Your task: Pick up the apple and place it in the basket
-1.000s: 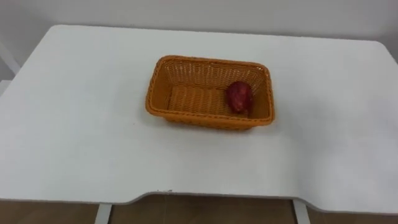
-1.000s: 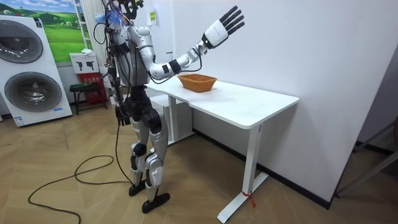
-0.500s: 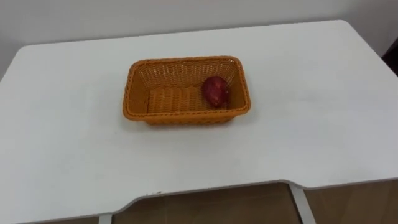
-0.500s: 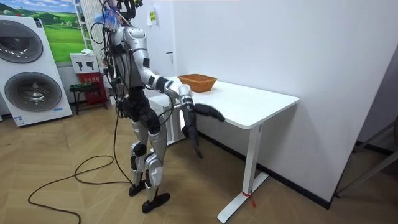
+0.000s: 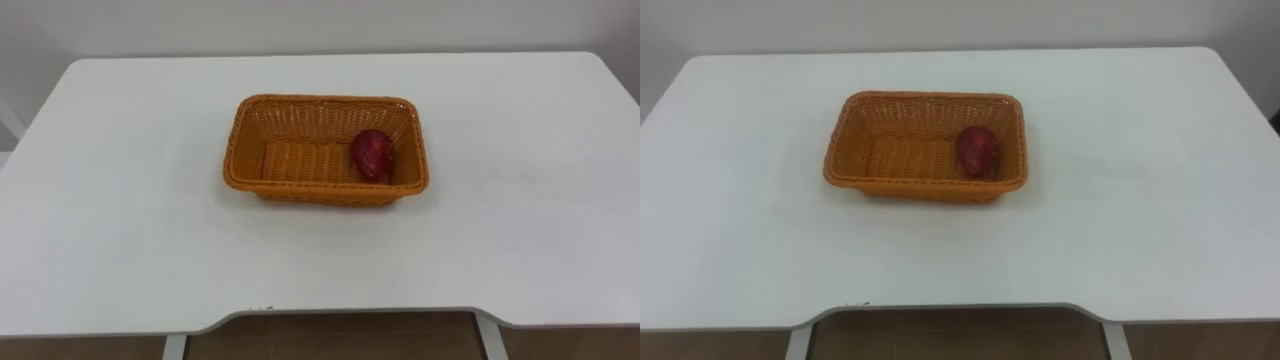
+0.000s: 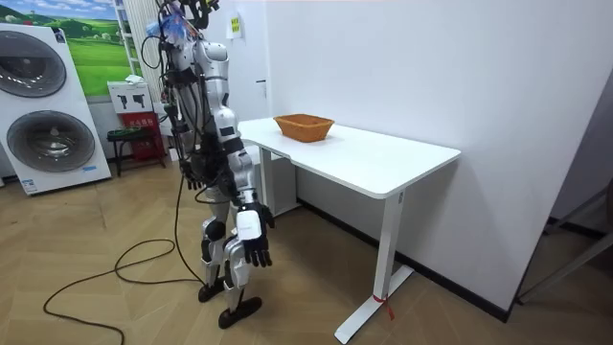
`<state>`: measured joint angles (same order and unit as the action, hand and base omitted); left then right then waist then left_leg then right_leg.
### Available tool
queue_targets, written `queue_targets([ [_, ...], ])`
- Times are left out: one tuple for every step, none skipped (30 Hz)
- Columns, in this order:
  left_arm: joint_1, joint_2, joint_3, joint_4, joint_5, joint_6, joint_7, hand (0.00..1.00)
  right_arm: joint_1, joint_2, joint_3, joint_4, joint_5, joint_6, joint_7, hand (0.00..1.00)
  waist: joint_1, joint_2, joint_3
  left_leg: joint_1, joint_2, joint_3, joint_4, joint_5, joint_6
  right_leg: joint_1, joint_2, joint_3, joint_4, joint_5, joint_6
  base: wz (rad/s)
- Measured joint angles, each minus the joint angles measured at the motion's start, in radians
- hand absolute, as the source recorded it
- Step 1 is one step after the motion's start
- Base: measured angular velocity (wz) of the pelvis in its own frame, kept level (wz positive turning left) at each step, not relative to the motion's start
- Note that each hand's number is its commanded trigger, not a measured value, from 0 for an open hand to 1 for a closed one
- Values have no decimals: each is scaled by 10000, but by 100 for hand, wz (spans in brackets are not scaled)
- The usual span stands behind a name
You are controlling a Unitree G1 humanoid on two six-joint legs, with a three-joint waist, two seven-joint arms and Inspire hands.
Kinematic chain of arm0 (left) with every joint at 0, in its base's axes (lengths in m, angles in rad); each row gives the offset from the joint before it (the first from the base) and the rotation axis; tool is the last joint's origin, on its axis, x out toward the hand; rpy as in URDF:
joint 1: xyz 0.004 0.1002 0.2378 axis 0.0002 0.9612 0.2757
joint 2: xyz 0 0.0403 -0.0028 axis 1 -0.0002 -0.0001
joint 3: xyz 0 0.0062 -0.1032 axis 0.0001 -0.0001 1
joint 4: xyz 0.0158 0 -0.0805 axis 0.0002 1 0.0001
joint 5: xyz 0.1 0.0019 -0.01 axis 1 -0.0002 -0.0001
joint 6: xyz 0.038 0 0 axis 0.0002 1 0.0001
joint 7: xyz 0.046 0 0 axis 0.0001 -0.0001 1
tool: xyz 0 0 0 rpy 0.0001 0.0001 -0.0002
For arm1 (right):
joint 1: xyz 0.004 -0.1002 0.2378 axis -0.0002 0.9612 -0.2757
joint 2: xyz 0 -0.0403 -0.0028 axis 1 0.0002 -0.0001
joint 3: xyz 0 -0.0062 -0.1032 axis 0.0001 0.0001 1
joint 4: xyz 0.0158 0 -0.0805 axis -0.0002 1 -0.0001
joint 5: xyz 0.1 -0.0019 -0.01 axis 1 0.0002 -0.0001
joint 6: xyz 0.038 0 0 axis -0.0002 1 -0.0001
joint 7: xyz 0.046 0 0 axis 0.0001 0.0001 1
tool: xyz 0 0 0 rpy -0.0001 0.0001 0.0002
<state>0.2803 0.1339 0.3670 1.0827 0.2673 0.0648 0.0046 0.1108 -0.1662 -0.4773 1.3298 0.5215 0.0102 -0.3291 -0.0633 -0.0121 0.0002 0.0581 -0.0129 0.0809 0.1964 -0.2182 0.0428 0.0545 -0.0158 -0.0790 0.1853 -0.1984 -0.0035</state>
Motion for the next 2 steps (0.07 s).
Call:
queue_targets([
  [-23,0,-8,17,-2,22,0,0,10,-4,166,15,-345,55,139,0,14,4,3,6,1,1,-4,-2,1,2,1,6,-3,3,-3,-4],
  [-87,-1,-52,59,-1,81,2,0,27,-6,481,35,-1015,148,403,0,64,13,2,19,4,1,-25,-2,1,9,0,-1,0,4,-5,0],
])
